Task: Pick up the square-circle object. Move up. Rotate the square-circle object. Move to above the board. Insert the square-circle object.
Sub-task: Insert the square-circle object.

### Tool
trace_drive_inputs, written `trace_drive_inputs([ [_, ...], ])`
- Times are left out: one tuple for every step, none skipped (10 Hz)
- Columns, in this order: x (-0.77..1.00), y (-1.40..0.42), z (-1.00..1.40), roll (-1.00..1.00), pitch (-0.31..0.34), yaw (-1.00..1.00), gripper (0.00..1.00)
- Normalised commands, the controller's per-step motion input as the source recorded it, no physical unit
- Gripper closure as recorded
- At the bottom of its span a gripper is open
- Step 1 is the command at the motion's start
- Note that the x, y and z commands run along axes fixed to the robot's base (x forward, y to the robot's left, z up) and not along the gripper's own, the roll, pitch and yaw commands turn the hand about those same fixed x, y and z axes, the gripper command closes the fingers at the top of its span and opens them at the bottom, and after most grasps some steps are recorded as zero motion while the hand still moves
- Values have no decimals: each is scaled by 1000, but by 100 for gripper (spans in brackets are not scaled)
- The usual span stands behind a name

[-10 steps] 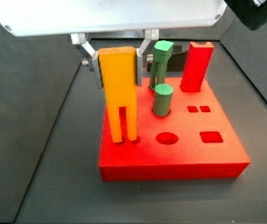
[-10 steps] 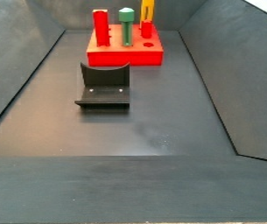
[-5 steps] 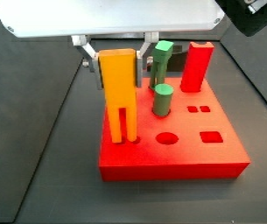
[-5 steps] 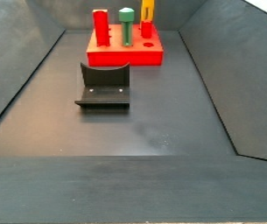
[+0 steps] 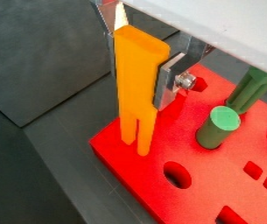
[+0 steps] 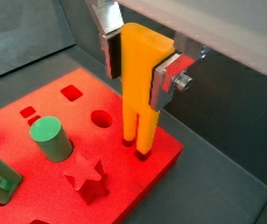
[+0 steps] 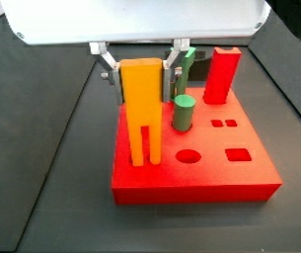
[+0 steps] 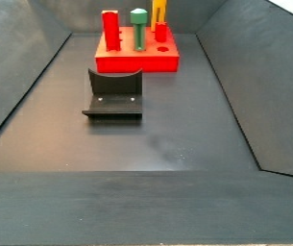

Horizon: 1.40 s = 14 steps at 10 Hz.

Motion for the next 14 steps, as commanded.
trace_drive_inputs([
  [-66,31,0,187,36,0,100],
  [-137,54,0,186,29,0,100],
  [-77,40,0,163,31,0,100],
  [0,0,0,123,26,0,100],
  [0,0,-31,66,1,-20,100],
  [117,0,-100,77,0,-40,100],
  [151,0,-117,134,19,-3,100],
  [117,0,-77,166,39,-17,100],
  [100,0,-89,159,37,-20,100],
  [71,0,-154,131,7,-31,100],
  [29,-49,-231,107,0,-60,100],
  [0,-129,-289,124,-37,-83,100],
  [0,-126,-317,129,-43,-71,100],
  [11,-126,-351,109,-31,-69,100],
])
